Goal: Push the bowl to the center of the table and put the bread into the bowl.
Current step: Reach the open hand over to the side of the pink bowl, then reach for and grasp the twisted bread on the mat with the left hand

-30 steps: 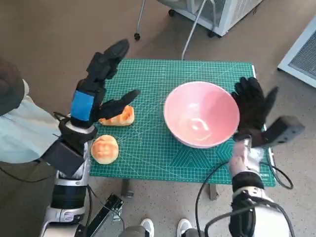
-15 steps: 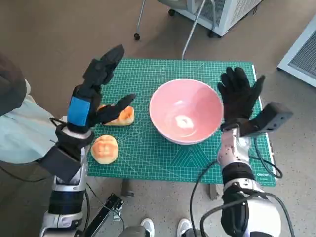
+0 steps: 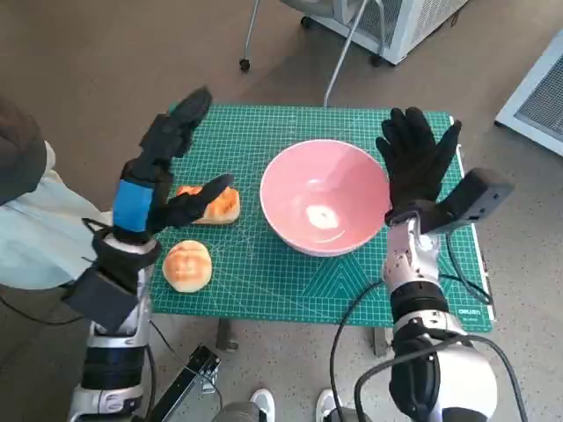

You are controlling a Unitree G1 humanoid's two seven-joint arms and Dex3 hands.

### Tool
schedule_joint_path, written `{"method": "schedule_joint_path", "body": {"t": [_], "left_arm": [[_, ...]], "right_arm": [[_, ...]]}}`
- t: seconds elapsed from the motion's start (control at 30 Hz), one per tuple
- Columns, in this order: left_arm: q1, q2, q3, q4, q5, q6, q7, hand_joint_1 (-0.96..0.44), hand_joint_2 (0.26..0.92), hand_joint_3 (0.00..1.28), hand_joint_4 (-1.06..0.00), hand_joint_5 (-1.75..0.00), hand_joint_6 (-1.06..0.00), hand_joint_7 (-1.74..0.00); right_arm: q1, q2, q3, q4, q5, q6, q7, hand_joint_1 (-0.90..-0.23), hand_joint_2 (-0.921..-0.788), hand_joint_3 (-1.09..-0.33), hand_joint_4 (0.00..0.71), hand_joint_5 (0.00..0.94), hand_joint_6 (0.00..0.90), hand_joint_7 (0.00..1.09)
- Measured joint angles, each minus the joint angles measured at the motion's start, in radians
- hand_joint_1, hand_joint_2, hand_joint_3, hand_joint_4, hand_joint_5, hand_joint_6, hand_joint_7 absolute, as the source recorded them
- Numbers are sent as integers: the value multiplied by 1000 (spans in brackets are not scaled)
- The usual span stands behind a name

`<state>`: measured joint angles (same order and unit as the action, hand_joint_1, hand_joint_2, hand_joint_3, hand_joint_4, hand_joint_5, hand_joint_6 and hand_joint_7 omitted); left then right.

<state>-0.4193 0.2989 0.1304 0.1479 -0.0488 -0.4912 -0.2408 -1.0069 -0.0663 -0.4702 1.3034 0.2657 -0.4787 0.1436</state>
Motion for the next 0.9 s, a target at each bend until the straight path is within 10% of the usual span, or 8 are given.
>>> {"method": "schedule_joint_path", "body": {"t": [0.37, 0.9], "left_arm": [[-34, 231, 37, 88, 117, 18, -40, -435, 921, 176, -294, 0, -348, -65], [-187, 459, -86, 100, 270, 224, -246, -235, 800, 3, -123, 0, -288, -9]], "right_arm": [[-20, -52, 107, -78, -95, -174, 25, -622, -921, -817, 270, 25, 94, 634], [27, -41, 233, -410, -30, -396, 374, -692, -921, -751, 274, 12, 0, 806]]}}
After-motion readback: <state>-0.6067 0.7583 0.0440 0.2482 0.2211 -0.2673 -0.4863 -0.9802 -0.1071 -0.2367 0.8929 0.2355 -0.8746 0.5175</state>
